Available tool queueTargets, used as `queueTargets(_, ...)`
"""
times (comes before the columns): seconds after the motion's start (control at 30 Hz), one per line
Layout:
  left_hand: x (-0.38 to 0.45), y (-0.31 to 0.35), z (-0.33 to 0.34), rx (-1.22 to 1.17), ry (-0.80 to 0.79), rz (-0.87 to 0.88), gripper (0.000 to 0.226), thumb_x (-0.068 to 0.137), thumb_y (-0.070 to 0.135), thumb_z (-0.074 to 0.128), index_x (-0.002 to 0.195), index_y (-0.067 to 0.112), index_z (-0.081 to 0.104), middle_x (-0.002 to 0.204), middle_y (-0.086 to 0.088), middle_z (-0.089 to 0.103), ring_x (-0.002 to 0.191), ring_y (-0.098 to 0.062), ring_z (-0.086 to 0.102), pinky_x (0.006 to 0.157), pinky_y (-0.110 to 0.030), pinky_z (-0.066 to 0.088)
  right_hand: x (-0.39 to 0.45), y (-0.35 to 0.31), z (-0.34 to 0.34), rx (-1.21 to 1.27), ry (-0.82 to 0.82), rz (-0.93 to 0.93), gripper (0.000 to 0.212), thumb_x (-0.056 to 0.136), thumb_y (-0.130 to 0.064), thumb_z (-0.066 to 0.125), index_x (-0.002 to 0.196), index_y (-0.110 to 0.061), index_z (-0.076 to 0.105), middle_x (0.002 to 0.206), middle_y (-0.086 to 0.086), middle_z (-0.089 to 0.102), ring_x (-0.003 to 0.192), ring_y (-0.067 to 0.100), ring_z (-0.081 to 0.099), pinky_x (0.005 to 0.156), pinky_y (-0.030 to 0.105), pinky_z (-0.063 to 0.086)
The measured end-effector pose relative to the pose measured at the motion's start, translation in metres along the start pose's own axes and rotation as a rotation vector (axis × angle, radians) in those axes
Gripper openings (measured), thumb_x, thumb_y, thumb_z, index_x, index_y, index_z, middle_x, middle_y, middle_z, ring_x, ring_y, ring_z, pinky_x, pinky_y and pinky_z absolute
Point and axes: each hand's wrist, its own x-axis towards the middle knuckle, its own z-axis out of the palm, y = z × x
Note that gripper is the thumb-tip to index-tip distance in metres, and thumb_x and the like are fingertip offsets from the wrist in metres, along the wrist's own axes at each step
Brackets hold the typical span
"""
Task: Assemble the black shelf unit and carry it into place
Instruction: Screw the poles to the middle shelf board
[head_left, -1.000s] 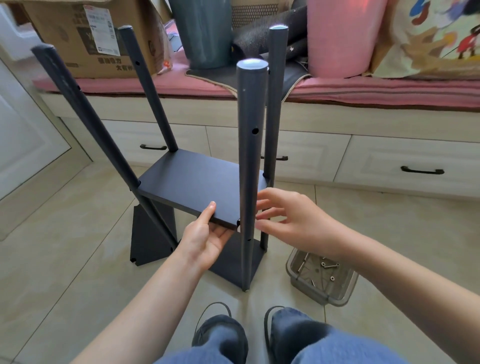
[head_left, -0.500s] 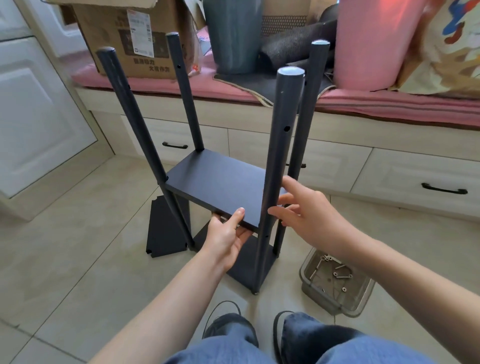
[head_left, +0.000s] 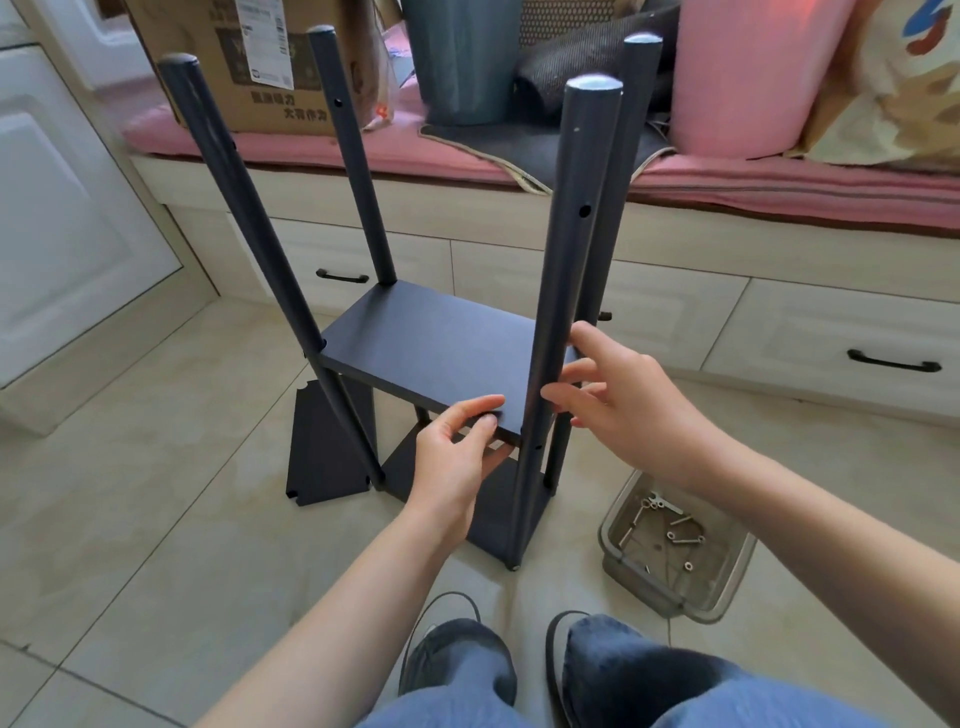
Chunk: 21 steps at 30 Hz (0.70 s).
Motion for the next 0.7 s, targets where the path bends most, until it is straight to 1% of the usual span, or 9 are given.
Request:
queueTargets(0.1, -0.001, -0.005, -0.001, -0.021, -0.082, -0.026, 0.041, 0.096, -0.006, 0.055, 0.104, 0.028, 0.077, 0.114, -0.005, 0.071, 0.101, -0.020, 0.073, 0.076, -0.025, 0.059, 0.002, 0.004, -0.003, 0.001, 0.022, 0.004, 0.046, 0.096, -0.022, 0.062, 0.095, -0.062, 0.042, 0.099, -0.014, 0.067, 0.077, 0.009, 0.070, 0.078, 0.039, 0.060)
queueTargets(0.17, 0.000, -0.008, 0.002, 0.078, -0.102, -0.004, 0.047, 0.090, -0.007, 0.063, 0.106, 0.036, 0.075, 0.108, 0.007, 0.073, 0.100, -0.015, 0.073, 0.079, -0.025, 0.058, 0.003, 0.009, -0.005, 0.017, 0.051, 0.018, 0.036, 0.096, -0.018, 0.062, 0.108, -0.049, 0.048, 0.100, -0.014, 0.066, 0.082, 0.011, 0.070, 0.079, 0.037, 0.059)
queueTargets(0.23, 0.000, -0.009, 0.008, 0.194, -0.106, 0.038, 0.051, 0.086, -0.001, 0.071, 0.109, 0.044, 0.071, 0.101, 0.021, 0.073, 0.096, -0.005, 0.072, 0.075, -0.016, 0.055, 0.003, 0.013, -0.006, 0.042, 0.093, 0.024, 0.032, 0.095, -0.014, 0.063, 0.115, -0.036, 0.052, 0.098, -0.017, 0.065, 0.086, 0.007, 0.069, 0.077, 0.028, 0.059)
queueTargets(0.3, -0.002, -0.011, 0.015, 0.290, -0.092, 0.079, 0.058, 0.085, 0.005, 0.076, 0.122, 0.049, 0.064, 0.105, 0.016, 0.073, 0.095, -0.003, 0.071, 0.074, -0.010, 0.052, 0.003, 0.015, -0.008, 0.070, 0.139, 0.019, 0.030, 0.094, -0.013, 0.065, 0.109, -0.036, 0.054, 0.093, -0.023, 0.063, 0.084, -0.004, 0.067, 0.071, 0.017, 0.056)
queueTargets(0.33, -0.003, -0.012, 0.018, 0.387, -0.072, 0.114, 0.065, 0.084, 0.009, 0.077, 0.132, 0.049, 0.058, 0.112, 0.011, 0.069, 0.097, -0.006, 0.070, 0.081, -0.014, 0.052, 0.003, 0.016, -0.010, 0.078, 0.157, 0.020, 0.028, 0.093, -0.014, 0.066, 0.106, -0.035, 0.055, 0.092, -0.024, 0.063, 0.083, -0.008, 0.066, 0.070, 0.015, 0.055)
queueTargets(0.4, -0.003, -0.015, 0.023, 0.628, -0.051, 0.199, 0.077, 0.084, 0.020, 0.080, 0.146, 0.049, 0.044, 0.120, 0.004, 0.058, 0.106, -0.013, 0.065, 0.097, -0.030, 0.052, 0.002, 0.020, -0.015, 0.087, 0.177, 0.031, 0.019, 0.090, -0.017, 0.070, 0.104, -0.027, 0.061, 0.095, -0.018, 0.067, 0.085, -0.003, 0.068, 0.074, 0.018, 0.056)
queueTargets(0.47, -0.004, -0.015, 0.026, 0.777, -0.025, 0.260, 0.080, 0.085, 0.031, 0.080, 0.150, 0.047, 0.037, 0.122, 0.002, 0.058, 0.114, -0.020, 0.061, 0.103, -0.044, 0.049, -0.001, 0.028, -0.019, 0.100, 0.183, 0.069, 0.019, 0.088, -0.023, 0.072, 0.106, -0.019, 0.066, 0.098, -0.009, 0.072, 0.087, 0.007, 0.071, 0.079, 0.028, 0.059)
queueTargets(0.57, -0.003, -0.014, 0.026, 0.869, 0.037, 0.324, 0.077, 0.083, 0.044, 0.079, 0.149, 0.046, 0.040, 0.122, 0.002, 0.065, 0.112, -0.022, 0.061, 0.100, -0.045, 0.048, -0.011, 0.051, -0.022, 0.149, 0.197, 0.143, 0.017, 0.090, -0.027, 0.070, 0.105, -0.019, 0.068, 0.092, -0.004, 0.074, 0.082, 0.009, 0.073, 0.078, 0.032, 0.059)
queueTargets(0.7, -0.002, -0.016, 0.024, 0.911, 0.100, 0.398, 0.073, 0.080, 0.050, 0.079, 0.146, 0.044, 0.047, 0.111, 0.007, 0.072, 0.101, -0.019, 0.066, 0.086, -0.033, 0.043, -0.029, 0.102, -0.023, 0.212, 0.196, 0.299, 0.005, 0.090, -0.022, 0.070, 0.094, -0.025, 0.068, 0.085, -0.003, 0.076, 0.080, 0.009, 0.073, 0.073, 0.030, 0.059)
